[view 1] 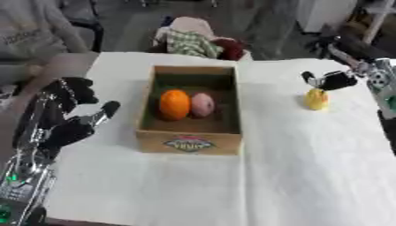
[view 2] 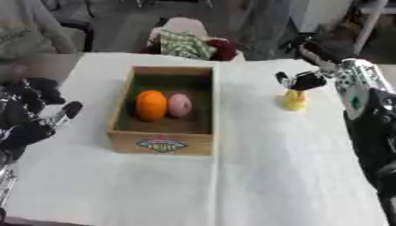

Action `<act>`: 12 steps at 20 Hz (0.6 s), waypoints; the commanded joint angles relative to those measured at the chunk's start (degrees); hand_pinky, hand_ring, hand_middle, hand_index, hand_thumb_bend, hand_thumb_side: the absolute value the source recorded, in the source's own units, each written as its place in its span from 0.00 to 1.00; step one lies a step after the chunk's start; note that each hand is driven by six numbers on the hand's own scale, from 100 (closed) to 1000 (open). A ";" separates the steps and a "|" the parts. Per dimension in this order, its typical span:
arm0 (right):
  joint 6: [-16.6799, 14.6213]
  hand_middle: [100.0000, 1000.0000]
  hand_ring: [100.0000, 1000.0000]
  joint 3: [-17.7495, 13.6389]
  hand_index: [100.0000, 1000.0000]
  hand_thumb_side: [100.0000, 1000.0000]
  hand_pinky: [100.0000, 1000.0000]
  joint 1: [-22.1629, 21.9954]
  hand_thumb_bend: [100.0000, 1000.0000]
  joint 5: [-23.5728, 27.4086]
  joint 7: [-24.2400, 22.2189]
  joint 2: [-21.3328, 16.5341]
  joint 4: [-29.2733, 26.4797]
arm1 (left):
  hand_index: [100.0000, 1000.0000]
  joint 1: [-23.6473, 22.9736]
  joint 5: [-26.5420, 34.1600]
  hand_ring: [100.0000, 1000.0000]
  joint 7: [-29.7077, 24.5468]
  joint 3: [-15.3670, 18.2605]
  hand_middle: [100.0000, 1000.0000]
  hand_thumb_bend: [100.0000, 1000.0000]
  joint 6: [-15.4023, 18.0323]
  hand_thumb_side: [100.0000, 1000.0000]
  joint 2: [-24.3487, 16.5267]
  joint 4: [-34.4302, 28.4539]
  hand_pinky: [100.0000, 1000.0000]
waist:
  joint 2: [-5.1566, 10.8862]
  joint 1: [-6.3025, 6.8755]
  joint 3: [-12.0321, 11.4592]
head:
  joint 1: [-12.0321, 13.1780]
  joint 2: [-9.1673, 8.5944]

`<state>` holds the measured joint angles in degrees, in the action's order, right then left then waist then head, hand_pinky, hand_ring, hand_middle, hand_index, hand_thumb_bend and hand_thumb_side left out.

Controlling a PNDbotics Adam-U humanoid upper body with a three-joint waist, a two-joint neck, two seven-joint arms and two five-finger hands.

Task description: Pick up objects on the table and place them in the box.

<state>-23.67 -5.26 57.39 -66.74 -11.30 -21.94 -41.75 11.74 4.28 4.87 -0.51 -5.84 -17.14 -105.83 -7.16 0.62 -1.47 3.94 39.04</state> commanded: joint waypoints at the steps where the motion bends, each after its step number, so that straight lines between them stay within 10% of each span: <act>1: 1.74 0.72 0.67 -1.07 0.89 0.26 0.61 0.69 0.16 -1.96 0.94 -2.40 1.78 | 0.59 0.48 -0.09 0.48 0.23 0.56 0.43 0.62 0.02 0.02 -1.43 -0.93 0.66 | 0.95 0.13 0.08 | 0.17 -0.49; 12: 3.80 0.74 0.69 -1.46 0.90 0.35 0.62 -0.53 0.17 -6.77 0.49 -1.98 6.27 | 0.59 0.42 -0.08 0.48 0.23 0.54 0.43 0.62 0.00 0.02 -1.38 -0.99 0.66 | 0.92 0.48 -0.05 | 0.08 -0.63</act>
<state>-20.25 -6.35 55.90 -72.75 -10.87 -22.49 -35.24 11.68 4.27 4.96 -0.50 -5.91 -17.15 -105.83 -7.11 1.07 -1.48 3.96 38.95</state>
